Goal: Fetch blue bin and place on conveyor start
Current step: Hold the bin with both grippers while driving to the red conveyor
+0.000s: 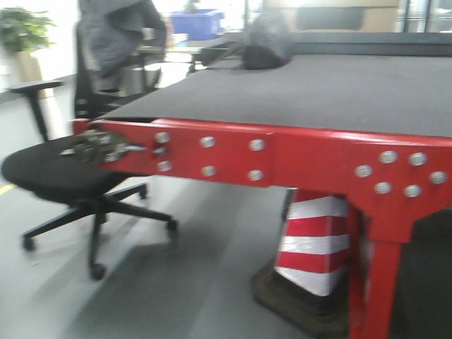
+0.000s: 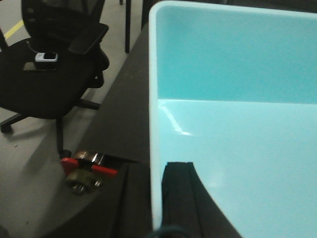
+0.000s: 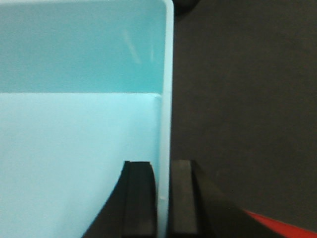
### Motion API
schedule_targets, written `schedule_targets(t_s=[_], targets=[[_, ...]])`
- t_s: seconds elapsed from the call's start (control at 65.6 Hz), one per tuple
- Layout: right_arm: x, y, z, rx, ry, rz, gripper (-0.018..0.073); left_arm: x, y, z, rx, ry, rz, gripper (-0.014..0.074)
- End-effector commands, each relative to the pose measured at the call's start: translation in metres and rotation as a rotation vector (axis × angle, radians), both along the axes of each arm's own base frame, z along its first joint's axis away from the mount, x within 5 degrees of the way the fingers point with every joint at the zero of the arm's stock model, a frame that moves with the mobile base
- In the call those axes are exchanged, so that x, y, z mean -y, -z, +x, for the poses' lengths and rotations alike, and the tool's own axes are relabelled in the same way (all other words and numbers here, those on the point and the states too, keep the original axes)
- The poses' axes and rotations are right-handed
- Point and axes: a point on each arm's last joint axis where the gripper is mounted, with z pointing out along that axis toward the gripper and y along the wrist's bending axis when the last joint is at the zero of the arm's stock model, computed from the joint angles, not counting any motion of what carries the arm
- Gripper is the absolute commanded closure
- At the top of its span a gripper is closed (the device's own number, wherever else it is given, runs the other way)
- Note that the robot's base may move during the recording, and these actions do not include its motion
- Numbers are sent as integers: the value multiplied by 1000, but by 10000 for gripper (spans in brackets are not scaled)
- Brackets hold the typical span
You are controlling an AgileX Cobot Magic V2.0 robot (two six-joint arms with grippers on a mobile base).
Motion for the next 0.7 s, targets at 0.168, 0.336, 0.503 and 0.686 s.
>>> schedule_targets(t_s=[0.168,0.336,0.503,0.686], targets=[[11,-10,-5,50,38,-57,717,-9,-10,-4,56,-30,52,707],[11,-10,-5,50,38,-57,717,-9,-10,-4,56,-30,52,707],[11,-10,-5,50,38,-57,717,-9,-10,-4,56,-30,52,707],[11,-10,-5,50,38,-57,717,-9,-10,-4,56,-30,52,707]])
